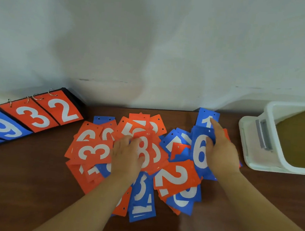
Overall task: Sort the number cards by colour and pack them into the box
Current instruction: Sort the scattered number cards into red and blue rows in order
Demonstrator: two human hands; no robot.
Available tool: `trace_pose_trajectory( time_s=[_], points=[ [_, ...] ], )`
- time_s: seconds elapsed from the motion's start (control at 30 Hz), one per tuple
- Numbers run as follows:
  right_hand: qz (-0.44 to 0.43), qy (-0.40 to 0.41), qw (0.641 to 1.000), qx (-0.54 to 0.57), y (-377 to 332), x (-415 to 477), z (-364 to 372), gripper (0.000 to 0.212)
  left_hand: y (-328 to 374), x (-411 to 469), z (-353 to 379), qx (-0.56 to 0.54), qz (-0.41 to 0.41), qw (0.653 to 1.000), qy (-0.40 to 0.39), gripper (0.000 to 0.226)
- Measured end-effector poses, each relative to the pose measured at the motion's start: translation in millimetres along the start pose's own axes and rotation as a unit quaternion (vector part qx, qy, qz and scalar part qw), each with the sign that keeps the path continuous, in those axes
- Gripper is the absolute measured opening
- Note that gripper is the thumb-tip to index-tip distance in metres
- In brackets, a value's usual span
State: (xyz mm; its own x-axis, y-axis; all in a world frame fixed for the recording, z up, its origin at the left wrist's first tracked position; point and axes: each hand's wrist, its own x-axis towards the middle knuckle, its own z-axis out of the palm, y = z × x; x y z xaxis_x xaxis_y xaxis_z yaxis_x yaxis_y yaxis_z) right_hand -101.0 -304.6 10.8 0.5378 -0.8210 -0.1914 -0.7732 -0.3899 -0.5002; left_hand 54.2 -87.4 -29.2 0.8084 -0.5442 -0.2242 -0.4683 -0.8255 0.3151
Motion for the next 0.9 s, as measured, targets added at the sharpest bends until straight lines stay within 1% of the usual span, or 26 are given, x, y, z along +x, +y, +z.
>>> trace_pose_trajectory(
  time_s=[0.03, 0.1, 0.17, 0.23, 0.27, 0.33, 0.43, 0.53, 0.6, 0.67, 0.77, 0.9],
  points=[
    [-0.002, 0.009, 1.000, 0.017, 1, -3, -6, 0.060, 2, -3, -4, -0.032, 0.010, 0.999, 0.008, 0.056],
    [0.003, 0.043, 0.996, 0.072, 2, -9, -21, 0.049, 8, -10, -16, -0.106, 0.012, 0.994, 0.022, 0.051],
    [-0.004, 0.086, 0.991, 0.103, 3, -18, -37, 0.036, 13, -20, -32, -0.172, -0.001, 0.984, 0.047, 0.048],
    [-0.017, 0.112, 0.986, 0.120, 4, -30, -52, 0.026, 15, -31, -48, -0.219, -0.013, 0.973, 0.074, 0.048],
    [-0.021, 0.118, 0.984, 0.131, 3, -38, -59, 0.023, 14, -38, -56, -0.231, -0.015, 0.970, 0.079, 0.048],
    [-0.024, 0.116, 0.981, 0.152, 2, -55, -69, 0.019, 13, -55, -69, -0.266, -0.026, 0.962, 0.060, 0.047],
    [-0.038, 0.073, 0.981, 0.178, 2, -87, -73, 0.024, 9, -86, -81, -0.331, -0.041, 0.942, 0.024, 0.046],
    [-0.037, 0.017, 0.982, 0.184, 9, -124, -67, 0.029, 0, -117, -80, -0.350, -0.051, 0.935, 0.017, 0.047],
    [-0.020, -0.023, 0.983, 0.184, 20, -149, -61, 0.031, -4, -139, -76, -0.363, -0.070, 0.929, -0.005, 0.046],
    [-0.008, -0.050, 0.981, 0.188, 36, -173, -54, 0.034, -8, -160, -69, -0.373, -0.073, 0.925, -0.024, 0.046],
    [0.003, -0.076, 0.983, 0.168, 68, -200, -45, 0.036, -15, -186, -54, -0.352, -0.060, 0.934, -0.027, 0.048],
    [0.057, -0.137, 0.984, 0.099, 119, -228, -35, 0.039, -16, -209, -31, -0.301, -0.055, 0.951, -0.051, 0.048]
  ],
)
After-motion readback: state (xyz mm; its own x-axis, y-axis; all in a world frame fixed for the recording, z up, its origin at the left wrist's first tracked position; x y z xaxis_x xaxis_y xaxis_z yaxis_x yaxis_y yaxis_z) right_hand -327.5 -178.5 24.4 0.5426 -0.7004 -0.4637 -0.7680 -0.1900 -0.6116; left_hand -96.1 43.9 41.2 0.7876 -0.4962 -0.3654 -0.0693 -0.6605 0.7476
